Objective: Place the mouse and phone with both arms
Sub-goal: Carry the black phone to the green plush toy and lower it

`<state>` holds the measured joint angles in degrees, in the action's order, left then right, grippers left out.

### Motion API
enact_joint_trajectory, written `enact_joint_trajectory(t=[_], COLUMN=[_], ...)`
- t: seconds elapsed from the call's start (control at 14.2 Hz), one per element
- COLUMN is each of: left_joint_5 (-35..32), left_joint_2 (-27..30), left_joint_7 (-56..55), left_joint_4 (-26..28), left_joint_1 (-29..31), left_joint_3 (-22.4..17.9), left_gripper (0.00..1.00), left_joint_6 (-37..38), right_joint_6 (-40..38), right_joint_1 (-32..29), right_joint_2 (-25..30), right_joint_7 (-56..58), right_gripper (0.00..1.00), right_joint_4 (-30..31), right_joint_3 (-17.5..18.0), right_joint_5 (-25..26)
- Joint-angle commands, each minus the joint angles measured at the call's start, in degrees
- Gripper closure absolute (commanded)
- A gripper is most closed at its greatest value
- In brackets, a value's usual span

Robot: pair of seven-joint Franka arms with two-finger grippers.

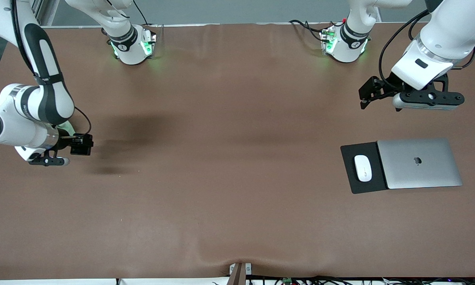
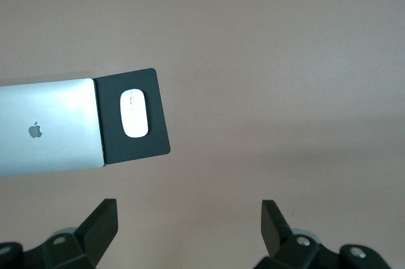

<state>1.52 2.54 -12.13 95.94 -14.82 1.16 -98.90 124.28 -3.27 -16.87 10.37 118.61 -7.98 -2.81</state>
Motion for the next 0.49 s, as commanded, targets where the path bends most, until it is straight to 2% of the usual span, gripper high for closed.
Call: enact_joint_trajectory(t=[0.0, 0.28, 0.42], left_joint_5=[1.4, 1.4, 1.3], left_joint_2=[-1.1, -1.0, -0.9], left_joint_7=[1.5, 1.5, 1.6], left_joint_4=[-2.6, -2.6, -2.5], left_joint_1=[0.8, 5.2, 5.6], left_joint_3=[0.1, 6.0, 6.1], left_gripper=[0.00, 0.00, 0.00], left_joint_6=[2.6, 3.3, 3.4], right_joint_6=[6.0, 8.3, 11.5], right_joint_1=[-2.0, -4.5, -4.6], right_joint_2=[1.5, 1.2, 1.0], right_joint_7=[1.4, 5.5, 5.5], right_gripper=[1.00, 1.00, 1.00], right_joint_4=[6.2, 9.3, 11.2], right_joint_3=[1.1, 1.2, 1.2], right_joint_5=[1.1, 1.1, 1.1])
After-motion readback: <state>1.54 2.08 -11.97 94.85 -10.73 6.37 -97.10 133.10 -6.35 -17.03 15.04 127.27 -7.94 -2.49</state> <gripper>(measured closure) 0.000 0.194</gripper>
